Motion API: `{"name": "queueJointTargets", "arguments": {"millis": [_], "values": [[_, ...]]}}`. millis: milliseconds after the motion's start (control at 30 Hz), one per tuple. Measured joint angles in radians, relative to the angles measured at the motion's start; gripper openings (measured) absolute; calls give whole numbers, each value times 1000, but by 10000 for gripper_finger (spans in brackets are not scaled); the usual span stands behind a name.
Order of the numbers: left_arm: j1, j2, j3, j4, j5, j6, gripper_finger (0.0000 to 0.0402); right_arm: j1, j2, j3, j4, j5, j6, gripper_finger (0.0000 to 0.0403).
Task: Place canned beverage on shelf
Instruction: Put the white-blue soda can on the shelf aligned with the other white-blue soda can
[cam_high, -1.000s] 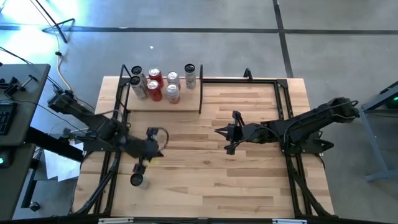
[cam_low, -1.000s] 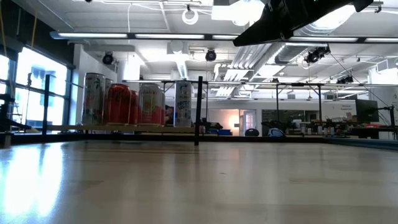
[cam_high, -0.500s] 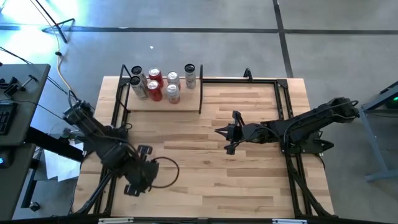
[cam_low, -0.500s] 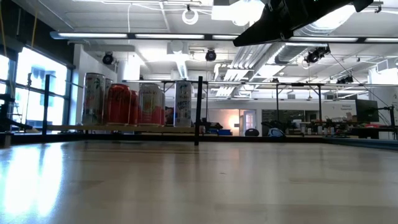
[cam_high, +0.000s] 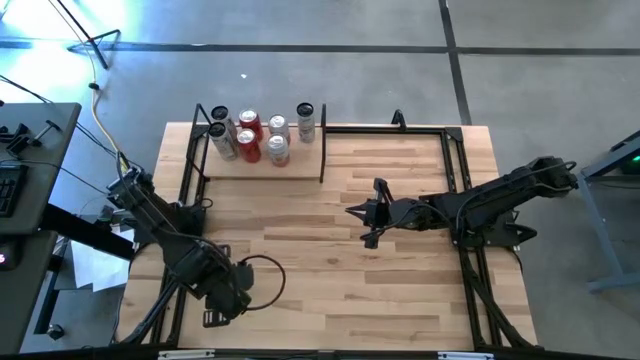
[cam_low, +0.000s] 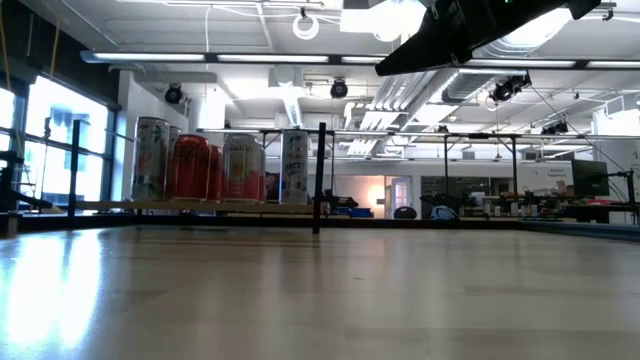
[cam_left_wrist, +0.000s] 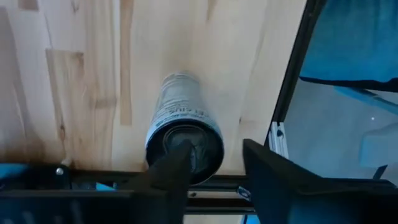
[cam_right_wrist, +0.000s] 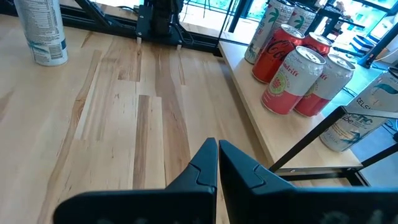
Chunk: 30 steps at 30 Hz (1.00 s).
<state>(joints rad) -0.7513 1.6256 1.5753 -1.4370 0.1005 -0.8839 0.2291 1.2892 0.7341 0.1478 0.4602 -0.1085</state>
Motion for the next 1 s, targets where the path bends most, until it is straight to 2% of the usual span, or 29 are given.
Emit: {"name": "queueJointTargets", "arguments": {"millis": [167,300,667,833,1000], "values": [[2,0,0,-45,24,-22,193,0,0,0,-2,-1,25,0],[1,0,0,-82,29,-23,216,0,0,0,-9,-22,33,0],[-10,0,0,-86,20,-23,221,0,0,0,-10,-34,33,0],[-9,0,0,-86,-20,-28,221,0,0,0,-10,-34,33,0],[-7,0,0,-86,22,-1,220,0,0,0,-9,-34,42,0]]}}
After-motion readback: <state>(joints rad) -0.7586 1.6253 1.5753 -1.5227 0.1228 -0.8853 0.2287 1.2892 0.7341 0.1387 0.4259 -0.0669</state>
